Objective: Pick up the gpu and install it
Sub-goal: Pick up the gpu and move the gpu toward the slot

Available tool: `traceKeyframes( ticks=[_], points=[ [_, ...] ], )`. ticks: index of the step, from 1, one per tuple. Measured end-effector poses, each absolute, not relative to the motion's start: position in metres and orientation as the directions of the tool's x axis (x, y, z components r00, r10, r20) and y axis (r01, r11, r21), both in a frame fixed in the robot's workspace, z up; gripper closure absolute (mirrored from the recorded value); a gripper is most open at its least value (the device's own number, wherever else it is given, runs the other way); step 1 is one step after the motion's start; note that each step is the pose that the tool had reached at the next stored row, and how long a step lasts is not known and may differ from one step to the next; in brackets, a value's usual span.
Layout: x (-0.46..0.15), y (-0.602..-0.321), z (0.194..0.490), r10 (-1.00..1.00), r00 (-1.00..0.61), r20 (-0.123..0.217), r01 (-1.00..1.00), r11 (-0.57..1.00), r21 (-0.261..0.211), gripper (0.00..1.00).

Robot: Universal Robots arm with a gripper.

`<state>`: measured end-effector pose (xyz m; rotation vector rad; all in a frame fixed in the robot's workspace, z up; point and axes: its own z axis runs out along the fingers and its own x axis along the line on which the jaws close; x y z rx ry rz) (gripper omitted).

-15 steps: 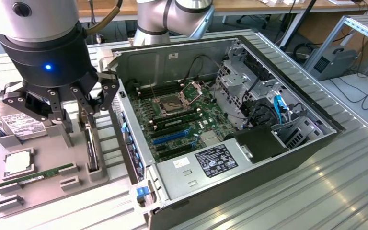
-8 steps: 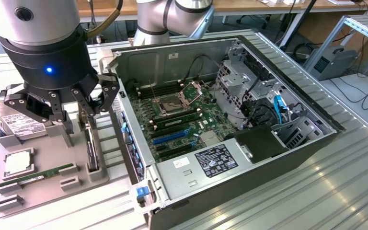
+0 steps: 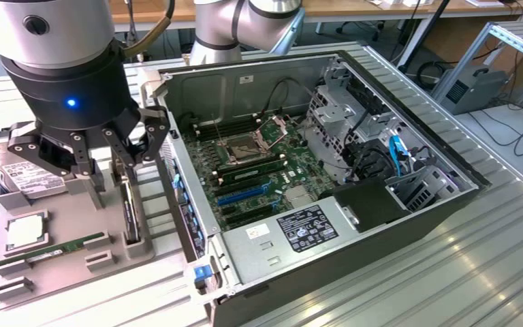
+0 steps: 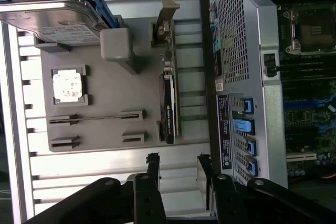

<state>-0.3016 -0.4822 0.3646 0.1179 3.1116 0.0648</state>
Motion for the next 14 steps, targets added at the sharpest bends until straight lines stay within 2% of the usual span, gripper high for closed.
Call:
traceKeyframes(
  ticks=[14],
  points=[
    [-0.3016,-0.4822,0.3587,0.076,-0.997,-0.025,0.075,0.996,0.043,0.58]
  ],
)
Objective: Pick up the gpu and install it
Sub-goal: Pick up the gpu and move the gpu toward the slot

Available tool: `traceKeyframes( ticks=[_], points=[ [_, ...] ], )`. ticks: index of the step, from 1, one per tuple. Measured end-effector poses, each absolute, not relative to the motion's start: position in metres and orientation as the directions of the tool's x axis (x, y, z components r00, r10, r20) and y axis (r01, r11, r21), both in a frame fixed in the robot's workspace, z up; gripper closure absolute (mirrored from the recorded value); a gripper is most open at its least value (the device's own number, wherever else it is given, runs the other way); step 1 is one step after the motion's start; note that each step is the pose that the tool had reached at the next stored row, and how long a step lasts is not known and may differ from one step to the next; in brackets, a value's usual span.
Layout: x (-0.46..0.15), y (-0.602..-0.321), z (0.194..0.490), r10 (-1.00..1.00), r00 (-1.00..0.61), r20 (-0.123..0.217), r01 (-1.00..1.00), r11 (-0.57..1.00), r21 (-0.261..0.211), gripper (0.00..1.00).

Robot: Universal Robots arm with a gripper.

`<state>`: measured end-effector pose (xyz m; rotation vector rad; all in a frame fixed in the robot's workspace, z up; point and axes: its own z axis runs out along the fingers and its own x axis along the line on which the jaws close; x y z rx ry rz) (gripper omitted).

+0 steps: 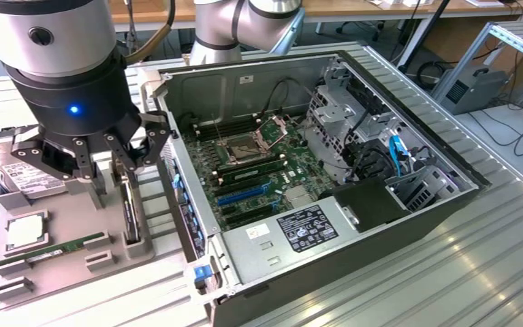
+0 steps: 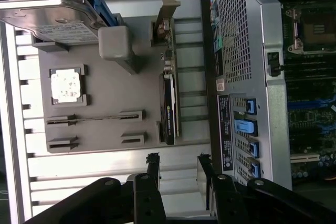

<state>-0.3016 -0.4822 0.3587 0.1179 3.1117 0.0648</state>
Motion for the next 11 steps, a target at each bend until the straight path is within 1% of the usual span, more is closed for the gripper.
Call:
traceKeyframes(
  ticks=[11],
  points=[
    [-0.3016,-0.4822,0.3539,0.076,-0.997,-0.026,0.075,0.996,0.043,0.58]
  ],
)
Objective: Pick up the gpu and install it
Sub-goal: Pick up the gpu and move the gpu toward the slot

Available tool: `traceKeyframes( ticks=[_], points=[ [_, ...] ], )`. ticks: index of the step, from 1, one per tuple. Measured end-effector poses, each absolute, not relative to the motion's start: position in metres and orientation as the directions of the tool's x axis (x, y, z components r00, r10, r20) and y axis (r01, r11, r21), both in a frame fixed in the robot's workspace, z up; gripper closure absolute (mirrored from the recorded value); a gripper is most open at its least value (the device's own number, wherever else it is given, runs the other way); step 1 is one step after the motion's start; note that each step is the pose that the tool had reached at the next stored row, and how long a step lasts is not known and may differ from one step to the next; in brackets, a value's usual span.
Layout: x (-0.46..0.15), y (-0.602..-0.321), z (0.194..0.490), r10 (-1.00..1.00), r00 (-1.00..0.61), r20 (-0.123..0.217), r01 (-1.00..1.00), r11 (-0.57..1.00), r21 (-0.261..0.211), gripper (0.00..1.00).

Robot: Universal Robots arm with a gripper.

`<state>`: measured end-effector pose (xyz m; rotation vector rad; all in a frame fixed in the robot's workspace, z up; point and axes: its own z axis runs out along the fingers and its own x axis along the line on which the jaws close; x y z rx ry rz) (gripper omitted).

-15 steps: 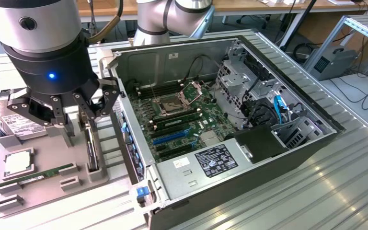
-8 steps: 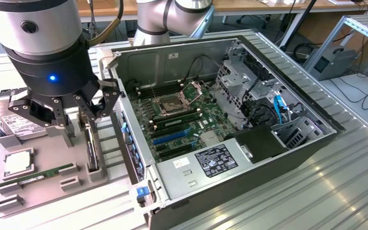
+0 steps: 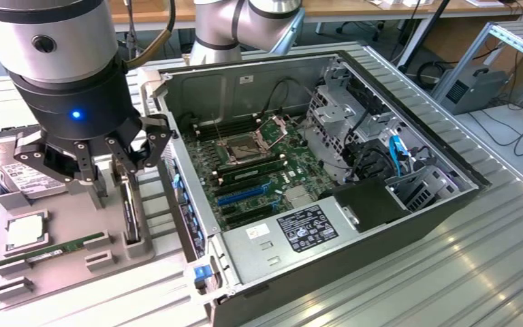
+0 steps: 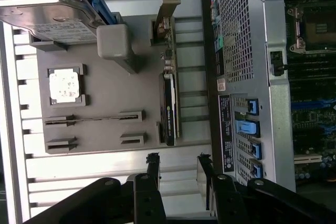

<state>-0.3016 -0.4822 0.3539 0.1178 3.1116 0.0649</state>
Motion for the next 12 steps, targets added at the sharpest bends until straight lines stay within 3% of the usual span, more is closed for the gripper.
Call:
traceKeyframes(
  ticks=[12],
  points=[
    [-0.3016,-0.4822,0.3498,0.076,-0.997,-0.025,0.075,0.996,0.043,0.58]
  ],
)
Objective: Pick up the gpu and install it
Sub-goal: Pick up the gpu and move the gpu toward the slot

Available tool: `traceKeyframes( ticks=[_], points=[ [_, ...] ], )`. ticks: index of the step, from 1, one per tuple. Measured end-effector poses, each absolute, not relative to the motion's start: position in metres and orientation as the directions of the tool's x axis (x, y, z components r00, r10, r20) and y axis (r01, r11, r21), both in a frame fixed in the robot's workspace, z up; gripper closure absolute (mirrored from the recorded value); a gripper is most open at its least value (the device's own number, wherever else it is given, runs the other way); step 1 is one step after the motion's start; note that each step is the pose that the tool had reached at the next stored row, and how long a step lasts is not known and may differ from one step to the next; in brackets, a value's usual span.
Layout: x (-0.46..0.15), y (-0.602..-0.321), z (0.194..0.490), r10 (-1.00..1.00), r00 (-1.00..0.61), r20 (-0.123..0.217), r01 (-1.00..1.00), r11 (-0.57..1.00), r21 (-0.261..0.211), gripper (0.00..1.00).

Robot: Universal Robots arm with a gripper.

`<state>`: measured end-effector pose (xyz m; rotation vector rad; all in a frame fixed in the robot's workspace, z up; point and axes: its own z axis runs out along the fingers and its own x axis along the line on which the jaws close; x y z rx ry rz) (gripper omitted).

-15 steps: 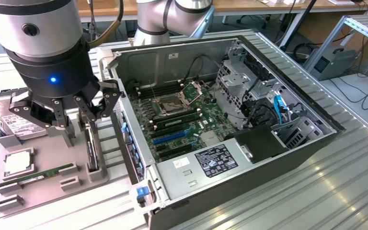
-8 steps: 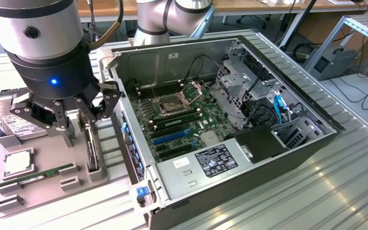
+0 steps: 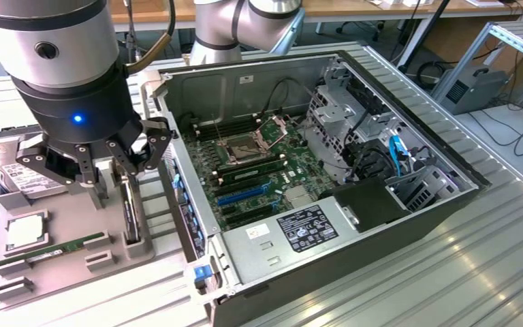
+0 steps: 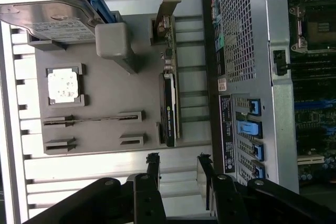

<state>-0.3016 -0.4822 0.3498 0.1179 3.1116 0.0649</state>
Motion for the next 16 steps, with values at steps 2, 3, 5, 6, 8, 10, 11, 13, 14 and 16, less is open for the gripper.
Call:
traceKeyframes(
  ticks=[2,3,5,6,8,10,11,13,14,16],
  points=[
    [-0.3016,-0.4822,0.3493,0.076,-0.997,-0.025,0.075,0.996,0.043,0.58],
    [-0.3016,-0.4822,0.3491,0.076,-0.997,-0.025,0.075,0.996,0.043,0.58],
    [-0.3016,-0.4822,0.3485,0.076,-0.997,-0.025,0.075,0.996,0.043,0.58],
    [-0.3016,-0.4822,0.3482,0.076,-0.997,-0.025,0.075,0.996,0.043,0.58],
    [-0.3016,-0.4822,0.3477,0.076,-0.997,-0.025,0.075,0.996,0.043,0.58],
    [-0.3016,-0.4822,0.3472,0.076,-0.997,-0.025,0.075,0.996,0.043,0.58],
    [-0.3016,-0.4822,0.3469,0.076,-0.997,-0.025,0.075,0.996,0.043,0.58],
    [-0.3016,-0.4822,0.3464,0.076,-0.997,-0.025,0.075,0.996,0.043,0.58],
    [-0.3016,-0.4822,0.3461,0.076,-0.997,-0.025,0.075,0.996,0.043,0.58],
    [-0.3016,-0.4822,0.3456,0.076,-0.997,-0.025,0.075,0.996,0.043,0.58]
  ],
)
